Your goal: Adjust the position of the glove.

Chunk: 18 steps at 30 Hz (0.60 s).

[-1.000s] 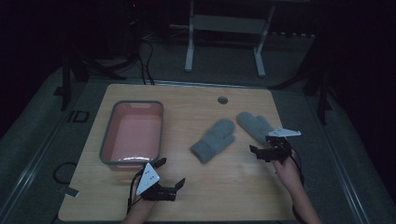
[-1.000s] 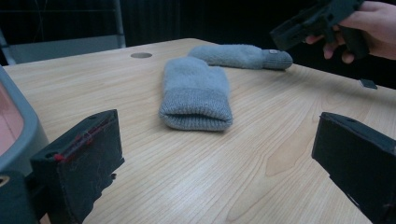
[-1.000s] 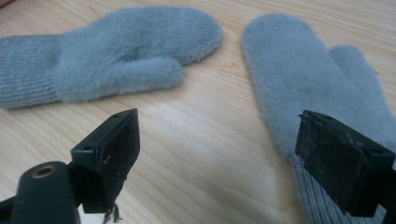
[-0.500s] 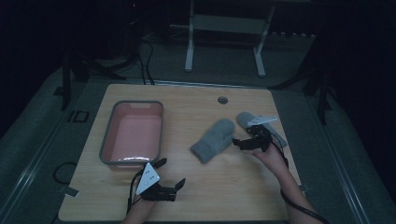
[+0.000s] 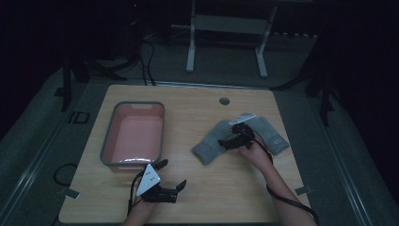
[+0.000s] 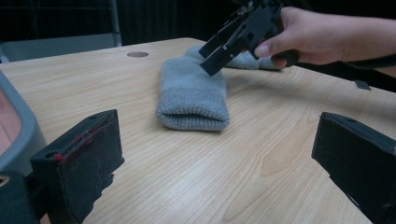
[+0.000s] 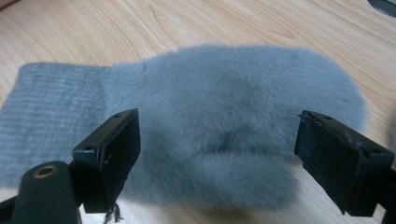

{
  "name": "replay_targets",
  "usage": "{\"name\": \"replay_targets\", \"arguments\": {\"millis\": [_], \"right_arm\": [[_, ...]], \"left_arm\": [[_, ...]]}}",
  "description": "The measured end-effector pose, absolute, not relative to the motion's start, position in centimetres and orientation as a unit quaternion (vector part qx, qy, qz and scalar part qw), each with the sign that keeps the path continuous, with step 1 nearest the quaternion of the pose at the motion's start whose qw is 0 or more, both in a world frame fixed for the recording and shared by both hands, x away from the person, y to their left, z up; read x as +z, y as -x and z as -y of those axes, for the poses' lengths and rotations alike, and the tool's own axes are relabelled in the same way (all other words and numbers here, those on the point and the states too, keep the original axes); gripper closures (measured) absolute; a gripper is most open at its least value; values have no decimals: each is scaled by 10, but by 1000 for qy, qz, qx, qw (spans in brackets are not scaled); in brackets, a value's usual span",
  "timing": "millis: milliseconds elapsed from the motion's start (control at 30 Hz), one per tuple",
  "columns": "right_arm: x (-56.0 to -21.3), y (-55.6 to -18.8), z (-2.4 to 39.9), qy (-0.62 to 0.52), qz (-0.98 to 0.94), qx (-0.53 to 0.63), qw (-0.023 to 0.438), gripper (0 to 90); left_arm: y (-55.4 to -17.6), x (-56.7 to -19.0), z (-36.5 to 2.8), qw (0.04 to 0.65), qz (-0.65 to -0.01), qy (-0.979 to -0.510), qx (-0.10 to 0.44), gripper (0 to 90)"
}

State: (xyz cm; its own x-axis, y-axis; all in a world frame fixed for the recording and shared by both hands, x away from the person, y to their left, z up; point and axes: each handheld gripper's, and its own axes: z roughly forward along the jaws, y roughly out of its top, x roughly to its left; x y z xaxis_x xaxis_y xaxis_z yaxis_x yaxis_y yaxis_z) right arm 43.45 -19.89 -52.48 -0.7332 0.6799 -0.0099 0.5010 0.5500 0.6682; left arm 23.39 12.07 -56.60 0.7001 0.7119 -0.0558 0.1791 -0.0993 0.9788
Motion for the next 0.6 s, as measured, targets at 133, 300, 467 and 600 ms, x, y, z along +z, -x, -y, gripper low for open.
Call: {"name": "replay_targets", "arguments": {"millis": [133,300,467,600], "right_arm": [[-531,-440,191,-337,-871,327,145,149],[-543,-448,181,-339,-875,314,144,188],[-551,-448,185,-345,-865,341,127,321],[-547,-449,184,-333,-873,337,119,507]], "left_arm": [[-234,-566,-121,593,-314,-708,223,21],[-234,-566,-119,591,-311,-711,222,21],[-234,-566,-119,590,-311,-712,220,21],[-234,-566,-118,588,-310,-715,220,21]]}}
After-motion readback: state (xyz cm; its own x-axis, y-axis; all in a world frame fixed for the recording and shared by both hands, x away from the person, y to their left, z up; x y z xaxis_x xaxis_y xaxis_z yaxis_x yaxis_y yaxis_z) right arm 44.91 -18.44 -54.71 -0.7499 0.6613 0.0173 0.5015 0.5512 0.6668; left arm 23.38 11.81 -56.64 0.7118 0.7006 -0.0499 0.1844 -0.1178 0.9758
